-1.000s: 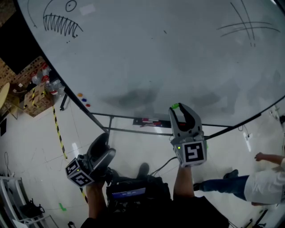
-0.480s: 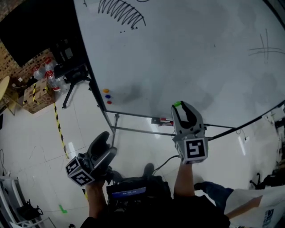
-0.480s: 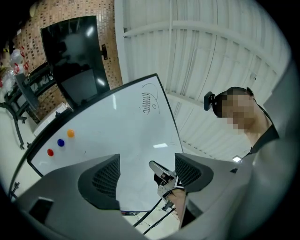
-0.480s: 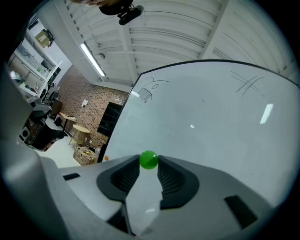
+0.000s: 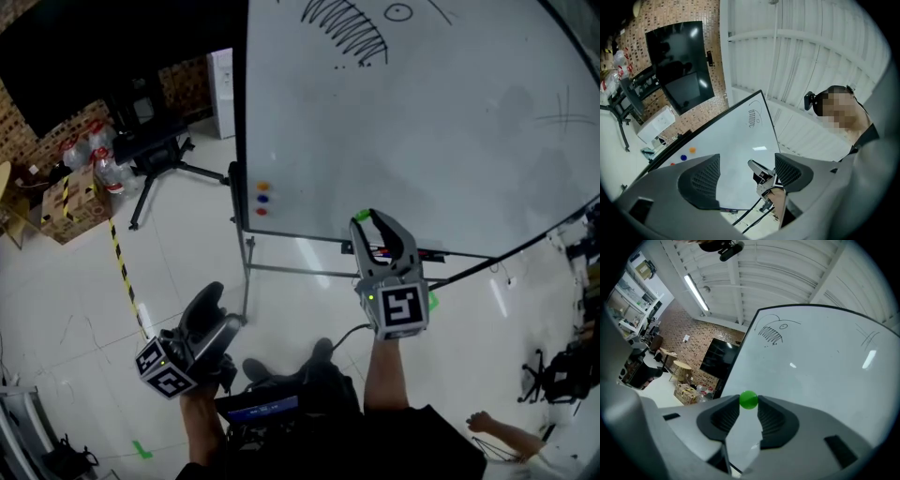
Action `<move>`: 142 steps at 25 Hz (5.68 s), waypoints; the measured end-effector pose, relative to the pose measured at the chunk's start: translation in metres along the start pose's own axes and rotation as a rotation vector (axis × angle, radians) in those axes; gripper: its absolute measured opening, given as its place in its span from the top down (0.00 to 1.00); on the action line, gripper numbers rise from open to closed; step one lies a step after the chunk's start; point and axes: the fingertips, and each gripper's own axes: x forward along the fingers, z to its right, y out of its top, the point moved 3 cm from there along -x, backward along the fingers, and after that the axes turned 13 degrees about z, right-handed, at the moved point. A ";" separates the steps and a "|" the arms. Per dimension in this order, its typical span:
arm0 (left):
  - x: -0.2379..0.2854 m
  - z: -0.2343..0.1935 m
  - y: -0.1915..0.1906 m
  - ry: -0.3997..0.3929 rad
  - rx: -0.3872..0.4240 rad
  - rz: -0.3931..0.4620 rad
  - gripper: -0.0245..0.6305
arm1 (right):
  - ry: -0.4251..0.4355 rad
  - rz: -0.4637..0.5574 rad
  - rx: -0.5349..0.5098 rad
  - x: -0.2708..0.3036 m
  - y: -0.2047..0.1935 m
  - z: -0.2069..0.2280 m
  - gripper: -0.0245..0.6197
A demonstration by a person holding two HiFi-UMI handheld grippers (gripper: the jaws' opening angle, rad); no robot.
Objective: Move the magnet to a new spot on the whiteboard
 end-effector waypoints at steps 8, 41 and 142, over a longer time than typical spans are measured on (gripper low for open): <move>-0.016 -0.014 0.023 0.009 -0.025 0.011 0.41 | 0.001 -0.035 -0.018 0.017 0.000 -0.027 0.73; 0.069 -0.108 0.066 -0.018 -0.041 -0.134 0.41 | -0.036 -0.052 0.044 0.124 -0.045 -0.044 0.73; 0.033 0.005 -0.032 -0.080 -0.013 -0.271 0.41 | 0.166 0.298 0.801 -0.076 -0.012 -0.036 0.73</move>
